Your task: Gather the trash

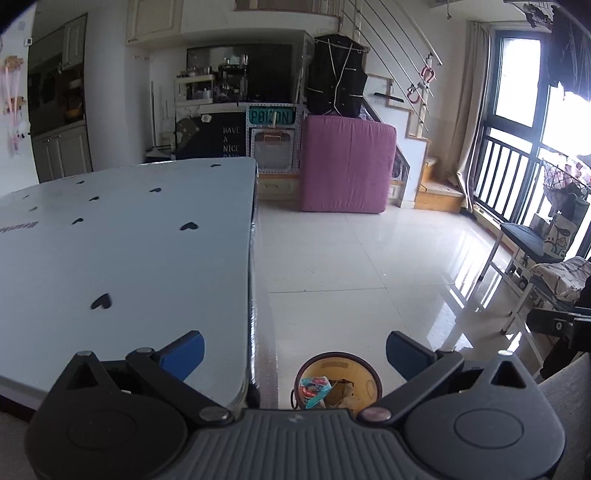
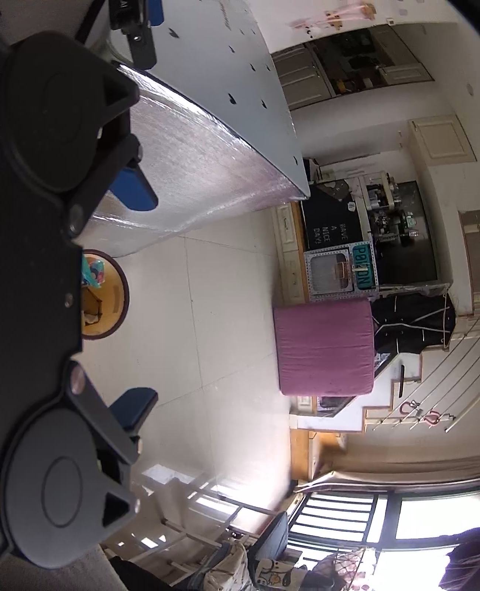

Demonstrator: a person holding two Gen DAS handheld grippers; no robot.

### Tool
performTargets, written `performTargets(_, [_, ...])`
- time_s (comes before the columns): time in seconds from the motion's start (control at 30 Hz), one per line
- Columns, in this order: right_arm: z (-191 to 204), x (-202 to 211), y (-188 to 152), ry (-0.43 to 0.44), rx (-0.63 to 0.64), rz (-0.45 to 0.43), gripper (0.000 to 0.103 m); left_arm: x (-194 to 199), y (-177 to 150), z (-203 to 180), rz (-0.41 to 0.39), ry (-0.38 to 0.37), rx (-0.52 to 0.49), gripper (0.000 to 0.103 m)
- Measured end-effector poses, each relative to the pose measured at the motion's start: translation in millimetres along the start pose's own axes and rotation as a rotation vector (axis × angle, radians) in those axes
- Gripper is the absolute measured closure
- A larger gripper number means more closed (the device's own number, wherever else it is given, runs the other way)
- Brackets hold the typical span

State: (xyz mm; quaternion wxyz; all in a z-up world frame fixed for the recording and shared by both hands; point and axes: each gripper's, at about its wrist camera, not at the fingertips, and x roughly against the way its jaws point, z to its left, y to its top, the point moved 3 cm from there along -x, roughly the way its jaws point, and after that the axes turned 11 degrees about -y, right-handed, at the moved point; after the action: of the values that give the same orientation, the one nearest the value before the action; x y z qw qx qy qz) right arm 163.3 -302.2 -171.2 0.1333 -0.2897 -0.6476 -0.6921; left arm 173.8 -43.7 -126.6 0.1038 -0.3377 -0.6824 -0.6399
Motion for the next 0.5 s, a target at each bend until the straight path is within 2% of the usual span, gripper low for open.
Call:
performTargets(0.27, [13,21,-11,0.01,0.049,-0.004,0.0,18,-12,10,-0.013,0.017,0.022,0.0])
performTargets(0.5, [15,34,-15,-0.015,0.062,-0.007,0.0,23,-23,9,0.0,0.022,0.001,0.0])
